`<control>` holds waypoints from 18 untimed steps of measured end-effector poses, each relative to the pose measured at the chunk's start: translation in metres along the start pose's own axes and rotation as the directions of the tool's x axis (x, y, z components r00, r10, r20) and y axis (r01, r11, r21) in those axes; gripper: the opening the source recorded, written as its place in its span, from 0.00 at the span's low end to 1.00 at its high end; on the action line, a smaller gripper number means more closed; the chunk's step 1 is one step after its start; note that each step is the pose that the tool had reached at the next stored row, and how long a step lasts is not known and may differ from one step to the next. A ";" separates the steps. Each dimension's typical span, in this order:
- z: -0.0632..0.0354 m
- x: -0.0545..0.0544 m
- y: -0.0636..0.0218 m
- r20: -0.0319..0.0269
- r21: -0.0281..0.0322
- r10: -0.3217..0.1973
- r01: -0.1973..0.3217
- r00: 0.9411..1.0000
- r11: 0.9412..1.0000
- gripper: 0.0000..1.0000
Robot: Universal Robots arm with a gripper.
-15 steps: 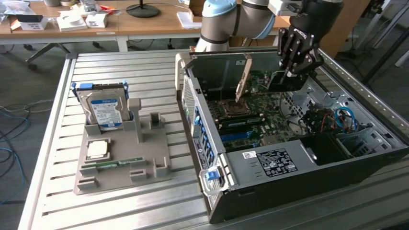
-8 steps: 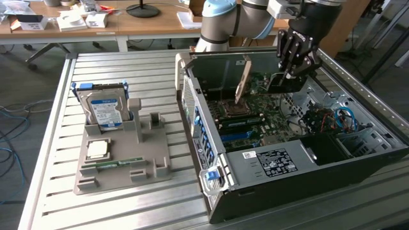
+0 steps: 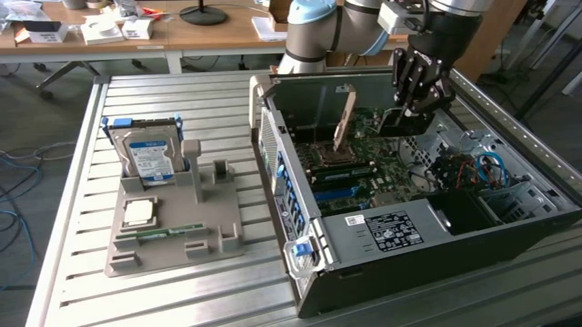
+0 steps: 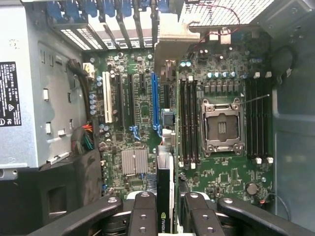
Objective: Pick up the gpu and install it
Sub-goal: 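Insert the gpu into the slot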
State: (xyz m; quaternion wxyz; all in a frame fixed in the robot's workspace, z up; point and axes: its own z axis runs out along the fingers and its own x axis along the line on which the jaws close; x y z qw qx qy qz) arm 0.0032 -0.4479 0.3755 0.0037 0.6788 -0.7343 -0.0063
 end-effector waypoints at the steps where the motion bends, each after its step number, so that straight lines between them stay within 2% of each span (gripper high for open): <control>1: 0.0000 0.000 0.0000 0.000 0.000 0.000 0.000 1.000 1.000 0.26; 3: 0.0001 0.000 0.0001 0.001 0.000 0.000 0.000 1.000 1.000 0.26; 5: 0.0009 0.000 0.0020 0.008 0.003 0.000 0.000 1.000 1.000 0.26; 6: 0.0013 0.000 0.0029 0.009 0.004 0.000 0.000 1.000 1.000 0.26; 18: 0.0100 0.001 0.0093 0.009 0.005 0.000 0.000 1.000 1.000 0.26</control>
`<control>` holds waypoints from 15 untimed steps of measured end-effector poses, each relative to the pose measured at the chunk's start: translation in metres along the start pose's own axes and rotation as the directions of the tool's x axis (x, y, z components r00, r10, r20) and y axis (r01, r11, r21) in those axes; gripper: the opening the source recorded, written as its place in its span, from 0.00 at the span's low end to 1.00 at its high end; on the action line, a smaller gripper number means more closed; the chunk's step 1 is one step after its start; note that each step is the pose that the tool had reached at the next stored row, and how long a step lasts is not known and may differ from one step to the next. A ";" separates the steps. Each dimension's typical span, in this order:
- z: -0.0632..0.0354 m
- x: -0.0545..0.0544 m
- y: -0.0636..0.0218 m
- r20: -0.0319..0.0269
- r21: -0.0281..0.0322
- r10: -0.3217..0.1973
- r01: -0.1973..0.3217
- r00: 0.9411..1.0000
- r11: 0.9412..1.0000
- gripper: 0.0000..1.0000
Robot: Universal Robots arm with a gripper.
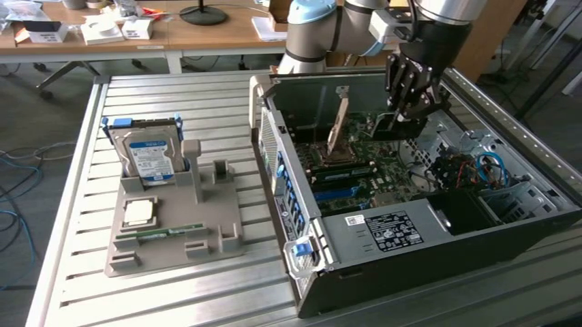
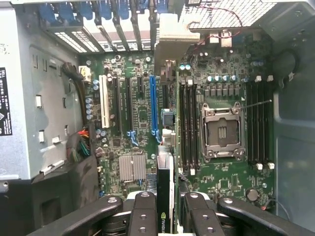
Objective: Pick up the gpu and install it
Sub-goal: 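Insert the gpu into the slot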
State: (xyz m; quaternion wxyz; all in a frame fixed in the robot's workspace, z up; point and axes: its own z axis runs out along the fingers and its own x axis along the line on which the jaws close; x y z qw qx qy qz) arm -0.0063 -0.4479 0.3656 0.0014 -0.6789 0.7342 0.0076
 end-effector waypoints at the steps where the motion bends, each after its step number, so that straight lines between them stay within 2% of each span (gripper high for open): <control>1: 0.0007 0.000 0.0006 0.001 0.001 0.000 0.000 1.000 1.000 0.26; 5: 0.0044 0.000 0.0024 0.003 0.004 0.000 0.000 1.000 1.000 0.26; 15: 0.0137 0.000 0.0040 0.003 0.006 0.000 0.000 1.000 1.000 0.26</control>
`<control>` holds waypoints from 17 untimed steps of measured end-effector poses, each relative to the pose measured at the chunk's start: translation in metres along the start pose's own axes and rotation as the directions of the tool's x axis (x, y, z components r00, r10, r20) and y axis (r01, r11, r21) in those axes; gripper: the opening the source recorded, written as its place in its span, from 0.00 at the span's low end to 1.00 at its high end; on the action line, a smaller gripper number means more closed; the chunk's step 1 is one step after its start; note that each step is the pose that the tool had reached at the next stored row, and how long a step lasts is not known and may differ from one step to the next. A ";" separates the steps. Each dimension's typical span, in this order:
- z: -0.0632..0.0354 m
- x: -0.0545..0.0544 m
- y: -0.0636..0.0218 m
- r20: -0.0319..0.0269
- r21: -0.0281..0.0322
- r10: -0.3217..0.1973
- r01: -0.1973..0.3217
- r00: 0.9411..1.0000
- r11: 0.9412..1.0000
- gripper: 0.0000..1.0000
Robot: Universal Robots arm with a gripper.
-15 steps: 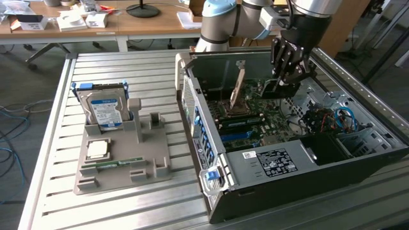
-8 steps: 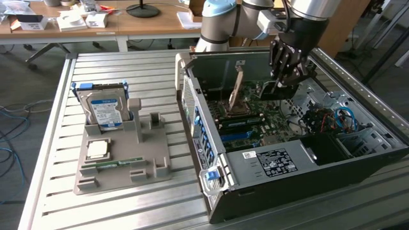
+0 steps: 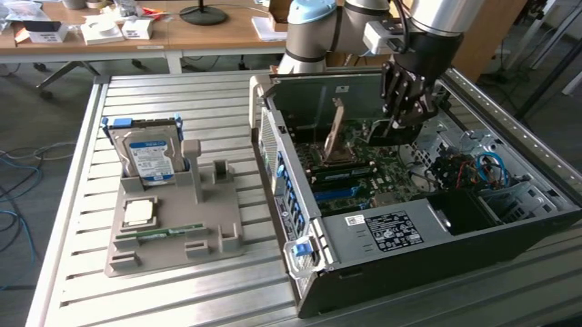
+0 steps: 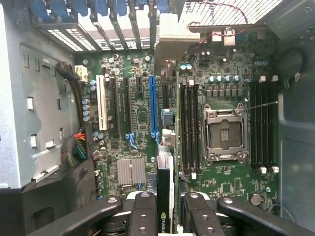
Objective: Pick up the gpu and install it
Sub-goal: 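Insert the gpu into the slot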
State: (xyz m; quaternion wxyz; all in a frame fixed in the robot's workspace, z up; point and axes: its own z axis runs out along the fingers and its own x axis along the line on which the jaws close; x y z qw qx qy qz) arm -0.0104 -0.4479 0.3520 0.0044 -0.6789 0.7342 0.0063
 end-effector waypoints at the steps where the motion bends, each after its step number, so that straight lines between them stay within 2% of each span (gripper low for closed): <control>1: 0.0000 0.000 0.0000 0.000 0.000 0.000 0.000 1.000 1.000 0.26; 3: 0.0000 0.000 0.0001 0.000 0.000 0.000 0.000 1.000 1.000 0.26; 8: 0.0014 0.000 0.0066 0.001 0.002 0.000 0.000 1.000 1.000 0.26; 17: 0.0147 0.002 0.0083 0.001 0.003 0.000 0.000 1.000 1.000 0.26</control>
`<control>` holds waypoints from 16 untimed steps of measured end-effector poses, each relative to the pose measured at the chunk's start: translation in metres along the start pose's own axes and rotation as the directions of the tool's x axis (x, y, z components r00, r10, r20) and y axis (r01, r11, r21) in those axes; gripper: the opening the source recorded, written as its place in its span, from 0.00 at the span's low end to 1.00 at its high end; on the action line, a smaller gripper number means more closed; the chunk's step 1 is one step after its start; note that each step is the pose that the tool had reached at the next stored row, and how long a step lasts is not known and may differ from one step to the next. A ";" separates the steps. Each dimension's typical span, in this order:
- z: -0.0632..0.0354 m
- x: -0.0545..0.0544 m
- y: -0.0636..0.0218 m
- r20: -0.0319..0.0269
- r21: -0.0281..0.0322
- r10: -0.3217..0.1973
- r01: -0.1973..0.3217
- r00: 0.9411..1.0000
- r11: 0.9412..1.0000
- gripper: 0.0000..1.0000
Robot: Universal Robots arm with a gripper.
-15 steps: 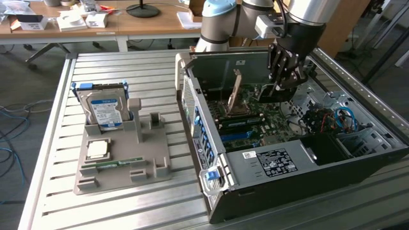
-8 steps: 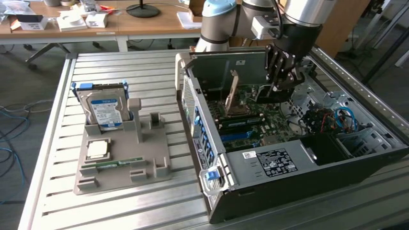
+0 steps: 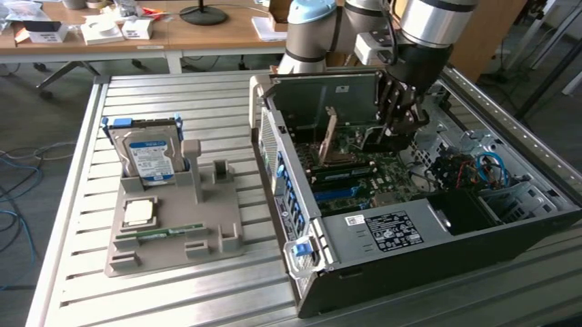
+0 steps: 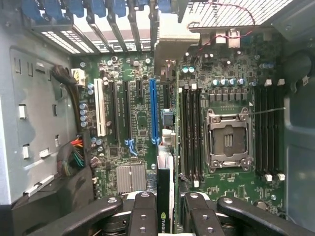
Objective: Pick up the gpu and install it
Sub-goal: 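Insert the gpu into the slot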
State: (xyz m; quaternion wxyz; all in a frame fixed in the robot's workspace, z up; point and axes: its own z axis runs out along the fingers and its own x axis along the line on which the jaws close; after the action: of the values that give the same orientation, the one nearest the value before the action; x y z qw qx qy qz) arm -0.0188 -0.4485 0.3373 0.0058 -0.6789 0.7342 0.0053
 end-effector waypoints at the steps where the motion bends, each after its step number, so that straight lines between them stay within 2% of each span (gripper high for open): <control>1: 0.0013 0.000 0.0001 0.000 0.000 0.000 0.000 1.000 1.000 0.26; 4: 0.0024 0.001 0.0004 0.000 0.000 0.000 0.000 1.000 1.000 0.26; 11: 0.0024 0.013 0.0002 0.003 0.000 0.000 0.000 1.000 1.000 0.26; 16: 0.0042 0.013 0.0042 0.004 0.002 0.000 0.000 1.000 1.000 0.26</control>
State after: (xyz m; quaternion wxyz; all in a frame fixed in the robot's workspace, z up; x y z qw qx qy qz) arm -0.0240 -0.4615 0.3328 0.0079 -0.6789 0.7341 0.0061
